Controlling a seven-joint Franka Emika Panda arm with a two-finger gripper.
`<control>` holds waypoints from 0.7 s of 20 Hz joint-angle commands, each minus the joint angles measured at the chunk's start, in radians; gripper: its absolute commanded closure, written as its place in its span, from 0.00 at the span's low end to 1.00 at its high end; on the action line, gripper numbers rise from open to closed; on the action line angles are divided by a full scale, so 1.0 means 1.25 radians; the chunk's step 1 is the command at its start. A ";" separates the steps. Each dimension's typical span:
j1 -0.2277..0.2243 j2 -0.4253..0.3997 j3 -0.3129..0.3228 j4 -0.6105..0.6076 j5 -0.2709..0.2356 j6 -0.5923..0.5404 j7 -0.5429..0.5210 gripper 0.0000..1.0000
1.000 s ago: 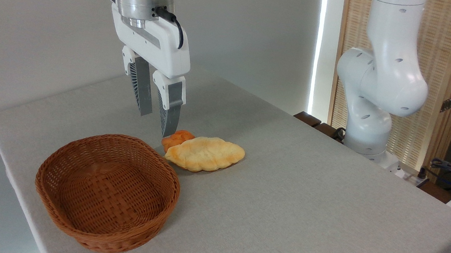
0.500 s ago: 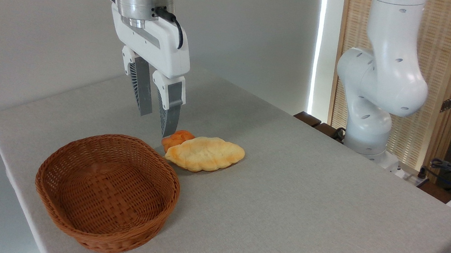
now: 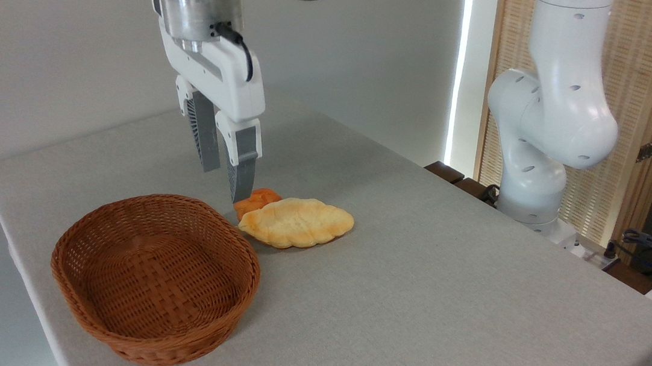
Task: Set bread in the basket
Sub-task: 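Lower the open gripper onto the elongated golden bread roll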
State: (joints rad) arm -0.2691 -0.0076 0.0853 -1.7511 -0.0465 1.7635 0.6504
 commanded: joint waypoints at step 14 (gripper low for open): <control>-0.025 -0.055 0.003 -0.230 -0.005 0.004 0.172 0.00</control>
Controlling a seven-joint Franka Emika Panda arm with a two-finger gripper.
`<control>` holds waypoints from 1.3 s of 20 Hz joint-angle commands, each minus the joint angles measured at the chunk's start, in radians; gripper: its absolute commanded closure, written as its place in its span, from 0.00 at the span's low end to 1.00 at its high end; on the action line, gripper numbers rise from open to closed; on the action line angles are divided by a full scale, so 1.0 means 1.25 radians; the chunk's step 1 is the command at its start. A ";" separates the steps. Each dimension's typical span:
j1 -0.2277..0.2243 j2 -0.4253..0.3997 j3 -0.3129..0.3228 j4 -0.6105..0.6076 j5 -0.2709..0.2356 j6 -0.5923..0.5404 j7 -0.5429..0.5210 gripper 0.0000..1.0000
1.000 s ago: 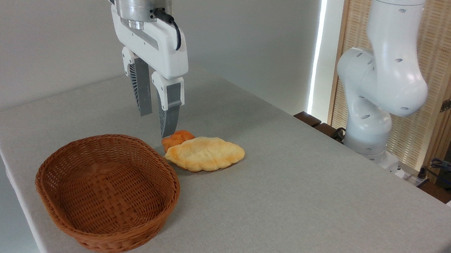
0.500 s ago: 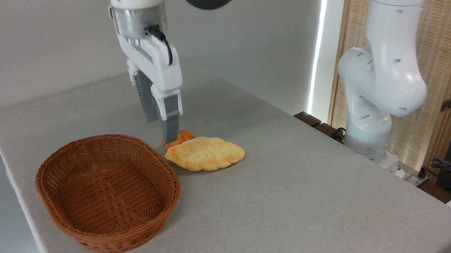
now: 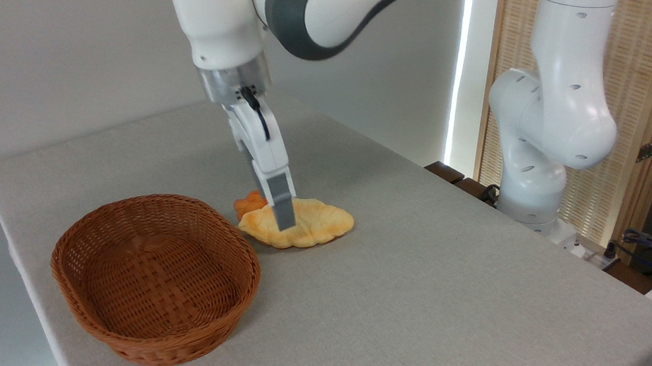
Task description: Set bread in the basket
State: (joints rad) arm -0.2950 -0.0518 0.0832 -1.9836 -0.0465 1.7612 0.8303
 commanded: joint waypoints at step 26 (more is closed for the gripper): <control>-0.068 0.059 0.000 -0.044 -0.033 0.064 0.027 0.49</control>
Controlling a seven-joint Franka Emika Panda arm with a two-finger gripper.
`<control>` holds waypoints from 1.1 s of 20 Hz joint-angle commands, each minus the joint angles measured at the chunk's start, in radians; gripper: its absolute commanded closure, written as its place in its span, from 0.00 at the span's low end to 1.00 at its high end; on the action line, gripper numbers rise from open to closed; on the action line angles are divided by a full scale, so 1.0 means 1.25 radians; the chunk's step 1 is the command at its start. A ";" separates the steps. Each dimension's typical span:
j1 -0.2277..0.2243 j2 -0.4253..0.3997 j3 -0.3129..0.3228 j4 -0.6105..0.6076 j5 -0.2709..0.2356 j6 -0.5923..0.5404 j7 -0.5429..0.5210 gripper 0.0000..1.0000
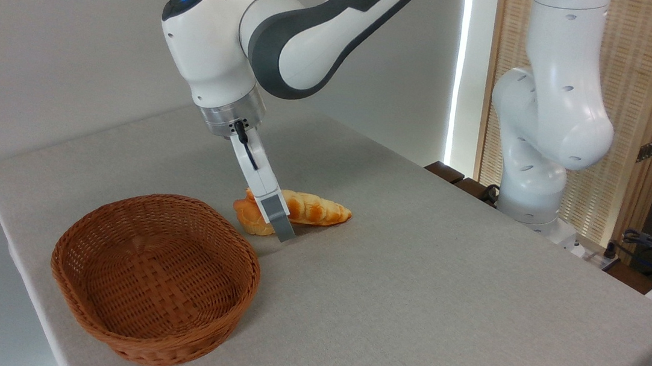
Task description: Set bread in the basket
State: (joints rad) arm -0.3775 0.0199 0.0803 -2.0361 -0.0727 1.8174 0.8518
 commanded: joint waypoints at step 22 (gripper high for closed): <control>0.001 -0.053 0.011 0.019 -0.069 0.005 0.011 0.65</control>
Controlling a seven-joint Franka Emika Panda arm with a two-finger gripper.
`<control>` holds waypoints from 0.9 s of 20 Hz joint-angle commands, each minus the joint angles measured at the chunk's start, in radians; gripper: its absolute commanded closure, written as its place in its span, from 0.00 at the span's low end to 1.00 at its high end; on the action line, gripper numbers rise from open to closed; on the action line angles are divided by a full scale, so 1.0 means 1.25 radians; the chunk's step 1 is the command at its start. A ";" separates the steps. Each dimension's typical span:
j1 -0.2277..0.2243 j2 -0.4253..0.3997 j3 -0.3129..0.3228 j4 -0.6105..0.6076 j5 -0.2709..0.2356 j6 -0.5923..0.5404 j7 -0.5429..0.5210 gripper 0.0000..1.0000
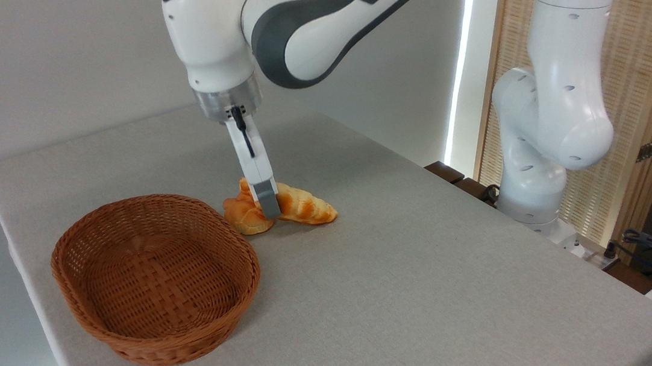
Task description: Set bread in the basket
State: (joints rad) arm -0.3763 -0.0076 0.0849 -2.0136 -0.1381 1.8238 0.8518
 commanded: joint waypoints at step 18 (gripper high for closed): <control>0.006 -0.050 0.052 0.087 -0.064 -0.042 0.012 0.64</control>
State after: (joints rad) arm -0.3697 -0.0777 0.1139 -1.9643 -0.1779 1.7937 0.8518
